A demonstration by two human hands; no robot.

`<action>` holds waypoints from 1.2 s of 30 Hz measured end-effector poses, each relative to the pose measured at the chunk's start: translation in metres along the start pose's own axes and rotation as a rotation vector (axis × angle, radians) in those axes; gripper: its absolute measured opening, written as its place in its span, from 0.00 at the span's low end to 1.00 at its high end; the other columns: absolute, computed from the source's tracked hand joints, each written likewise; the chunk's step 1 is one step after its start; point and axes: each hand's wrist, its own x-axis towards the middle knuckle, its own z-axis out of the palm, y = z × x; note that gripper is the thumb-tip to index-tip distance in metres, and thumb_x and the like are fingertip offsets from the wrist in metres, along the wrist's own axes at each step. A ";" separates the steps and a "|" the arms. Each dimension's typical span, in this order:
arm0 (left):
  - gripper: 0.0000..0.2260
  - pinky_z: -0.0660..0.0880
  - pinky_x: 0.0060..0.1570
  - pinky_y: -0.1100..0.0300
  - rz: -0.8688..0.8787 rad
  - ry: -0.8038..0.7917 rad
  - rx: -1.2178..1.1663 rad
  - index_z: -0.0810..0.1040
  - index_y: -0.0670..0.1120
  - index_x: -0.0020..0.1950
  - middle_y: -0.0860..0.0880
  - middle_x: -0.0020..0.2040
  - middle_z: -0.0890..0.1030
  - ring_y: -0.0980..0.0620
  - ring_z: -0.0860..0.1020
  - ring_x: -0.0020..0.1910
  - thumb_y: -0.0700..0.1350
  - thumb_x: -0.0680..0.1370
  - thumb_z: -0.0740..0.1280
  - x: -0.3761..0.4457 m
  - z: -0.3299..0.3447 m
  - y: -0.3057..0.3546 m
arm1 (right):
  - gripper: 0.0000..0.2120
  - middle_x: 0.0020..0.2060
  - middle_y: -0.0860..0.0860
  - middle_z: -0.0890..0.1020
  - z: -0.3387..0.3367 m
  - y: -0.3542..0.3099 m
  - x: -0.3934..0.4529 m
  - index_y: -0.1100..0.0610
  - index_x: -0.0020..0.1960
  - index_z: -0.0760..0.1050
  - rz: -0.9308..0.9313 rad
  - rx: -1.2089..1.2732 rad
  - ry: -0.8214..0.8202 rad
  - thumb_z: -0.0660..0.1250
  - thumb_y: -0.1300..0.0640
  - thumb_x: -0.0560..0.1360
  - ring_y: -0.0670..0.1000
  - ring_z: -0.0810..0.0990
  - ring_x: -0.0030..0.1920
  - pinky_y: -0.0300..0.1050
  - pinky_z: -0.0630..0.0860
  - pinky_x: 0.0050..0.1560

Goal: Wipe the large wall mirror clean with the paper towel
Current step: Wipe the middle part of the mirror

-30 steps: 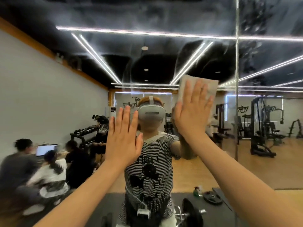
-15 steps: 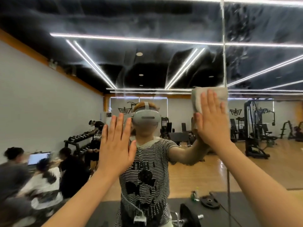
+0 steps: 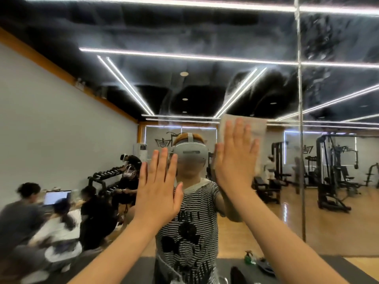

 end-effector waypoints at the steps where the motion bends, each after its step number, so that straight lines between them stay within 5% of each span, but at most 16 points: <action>1: 0.32 0.48 0.74 0.44 0.001 -0.007 0.002 0.50 0.43 0.79 0.41 0.79 0.50 0.42 0.50 0.78 0.54 0.78 0.54 0.000 0.000 0.000 | 0.28 0.76 0.50 0.37 0.006 -0.016 -0.004 0.51 0.78 0.36 -0.051 0.013 -0.021 0.38 0.45 0.80 0.50 0.35 0.76 0.52 0.33 0.73; 6: 0.32 0.47 0.74 0.45 0.004 -0.036 0.007 0.51 0.43 0.79 0.42 0.79 0.49 0.43 0.49 0.78 0.55 0.78 0.53 -0.001 -0.001 -0.001 | 0.29 0.77 0.51 0.40 0.015 -0.031 -0.009 0.53 0.80 0.43 -0.215 0.043 -0.074 0.43 0.45 0.81 0.48 0.36 0.76 0.51 0.34 0.74; 10: 0.32 0.47 0.74 0.45 0.018 -0.050 -0.024 0.52 0.43 0.79 0.42 0.79 0.51 0.44 0.50 0.78 0.55 0.78 0.54 0.000 -0.004 -0.003 | 0.29 0.78 0.55 0.51 0.011 -0.010 -0.007 0.55 0.79 0.48 -0.352 -0.069 -0.016 0.49 0.46 0.81 0.53 0.46 0.77 0.51 0.41 0.75; 15: 0.30 0.46 0.76 0.48 0.035 -0.047 -0.088 0.57 0.43 0.77 0.42 0.77 0.58 0.46 0.52 0.77 0.53 0.77 0.56 0.000 -0.017 -0.006 | 0.30 0.78 0.57 0.54 0.010 -0.013 -0.008 0.56 0.79 0.50 -0.345 -0.109 0.002 0.50 0.46 0.81 0.56 0.49 0.78 0.52 0.42 0.75; 20: 0.28 0.56 0.73 0.48 0.030 -0.025 -0.157 0.61 0.44 0.73 0.44 0.73 0.62 0.46 0.60 0.71 0.49 0.74 0.57 -0.006 -0.042 -0.053 | 0.30 0.78 0.56 0.55 0.008 -0.015 -0.007 0.56 0.79 0.52 -0.326 -0.110 -0.009 0.50 0.45 0.80 0.55 0.50 0.78 0.48 0.34 0.74; 24: 0.29 0.47 0.76 0.50 -0.154 -0.016 -0.090 0.58 0.43 0.75 0.41 0.76 0.57 0.43 0.54 0.75 0.49 0.75 0.56 -0.026 -0.039 -0.118 | 0.30 0.75 0.59 0.62 0.008 -0.022 -0.004 0.58 0.77 0.58 -0.320 -0.124 0.059 0.53 0.46 0.78 0.59 0.58 0.75 0.51 0.31 0.73; 28: 0.28 0.48 0.75 0.46 -0.131 -0.014 -0.032 0.59 0.44 0.75 0.42 0.75 0.59 0.41 0.55 0.75 0.51 0.76 0.55 -0.035 -0.031 -0.141 | 0.29 0.73 0.60 0.66 0.009 -0.019 0.002 0.59 0.75 0.60 -0.350 -0.130 0.094 0.54 0.47 0.78 0.58 0.58 0.73 0.56 0.41 0.74; 36: 0.27 0.43 0.75 0.51 -0.094 0.048 -0.049 0.60 0.45 0.75 0.43 0.76 0.60 0.44 0.54 0.76 0.50 0.76 0.56 -0.038 -0.028 -0.143 | 0.31 0.78 0.57 0.53 0.029 -0.087 -0.006 0.58 0.79 0.50 0.068 -0.005 0.136 0.47 0.46 0.80 0.58 0.48 0.78 0.58 0.37 0.74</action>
